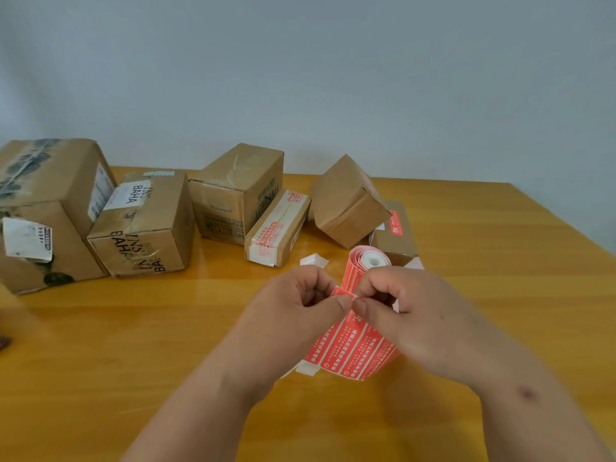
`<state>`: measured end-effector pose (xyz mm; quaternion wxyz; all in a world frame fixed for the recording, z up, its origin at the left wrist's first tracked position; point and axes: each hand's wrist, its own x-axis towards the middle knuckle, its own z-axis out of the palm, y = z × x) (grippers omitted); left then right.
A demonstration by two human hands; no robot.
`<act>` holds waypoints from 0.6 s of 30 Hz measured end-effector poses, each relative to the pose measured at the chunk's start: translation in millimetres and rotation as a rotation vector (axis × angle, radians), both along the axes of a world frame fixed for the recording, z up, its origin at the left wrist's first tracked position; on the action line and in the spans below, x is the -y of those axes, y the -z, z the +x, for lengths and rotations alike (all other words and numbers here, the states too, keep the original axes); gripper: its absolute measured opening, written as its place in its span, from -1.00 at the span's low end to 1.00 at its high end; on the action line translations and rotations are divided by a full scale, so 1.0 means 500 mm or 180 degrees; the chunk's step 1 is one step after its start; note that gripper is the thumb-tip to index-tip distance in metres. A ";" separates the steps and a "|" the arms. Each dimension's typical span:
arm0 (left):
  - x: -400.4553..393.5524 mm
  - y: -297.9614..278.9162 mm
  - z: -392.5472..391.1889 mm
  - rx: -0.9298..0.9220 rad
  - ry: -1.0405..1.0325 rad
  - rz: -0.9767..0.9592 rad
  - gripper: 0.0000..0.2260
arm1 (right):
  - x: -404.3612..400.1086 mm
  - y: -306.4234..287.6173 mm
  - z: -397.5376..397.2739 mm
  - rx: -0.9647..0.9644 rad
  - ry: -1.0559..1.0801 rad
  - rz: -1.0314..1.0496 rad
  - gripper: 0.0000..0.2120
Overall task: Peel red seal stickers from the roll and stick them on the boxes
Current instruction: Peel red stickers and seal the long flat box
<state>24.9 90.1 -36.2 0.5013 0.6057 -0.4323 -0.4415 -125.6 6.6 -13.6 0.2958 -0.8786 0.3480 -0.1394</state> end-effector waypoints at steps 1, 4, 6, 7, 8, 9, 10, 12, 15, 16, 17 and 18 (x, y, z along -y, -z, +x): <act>0.000 -0.001 0.001 0.0095 0.0028 0.0034 -0.81 | 0.000 0.001 0.000 -0.0033 -0.0017 -0.0024 -0.81; 0.002 -0.003 0.002 0.0478 0.0089 0.0026 -0.80 | -0.001 0.000 0.002 -0.0119 -0.0029 -0.0130 -0.79; 0.003 -0.003 0.001 0.0673 0.0101 0.0003 -0.80 | -0.002 -0.001 0.002 -0.0128 -0.0007 -0.0181 -0.77; 0.004 -0.002 0.000 0.0729 0.0092 -0.0004 -0.79 | -0.003 -0.001 0.003 -0.0114 -0.0011 -0.0211 -0.76; 0.004 -0.001 -0.001 0.0754 0.0074 -0.0005 -0.79 | -0.005 -0.002 0.003 -0.0105 -0.0028 -0.0264 -0.74; 0.004 0.001 -0.002 0.0751 0.0052 0.0000 -0.78 | -0.006 -0.002 0.003 -0.0107 -0.0051 -0.0348 -0.74; 0.005 0.003 -0.003 0.0732 0.0032 0.0013 -0.78 | -0.007 -0.002 0.004 -0.0112 -0.0076 -0.0452 -0.72; 0.005 0.007 -0.006 0.0681 -0.0011 0.0037 -0.77 | -0.006 0.002 0.004 -0.0124 -0.0127 -0.0675 -0.69; 0.005 0.010 -0.010 0.0556 -0.0052 0.0049 -0.76 | 0.000 0.013 0.004 -0.0163 -0.0156 -0.1082 -0.68; 0.005 0.010 -0.011 0.0526 -0.0061 0.0044 -0.76 | 0.002 0.017 0.004 -0.0172 -0.0164 -0.1173 -0.69; 0.005 0.010 -0.012 0.0517 -0.0076 0.0032 -0.77 | 0.003 0.019 0.004 -0.0171 -0.0178 -0.1226 -0.70; 0.005 0.011 -0.012 0.0529 -0.0097 0.0015 -0.77 | 0.003 0.019 0.004 -0.0165 -0.0196 -0.1258 -0.71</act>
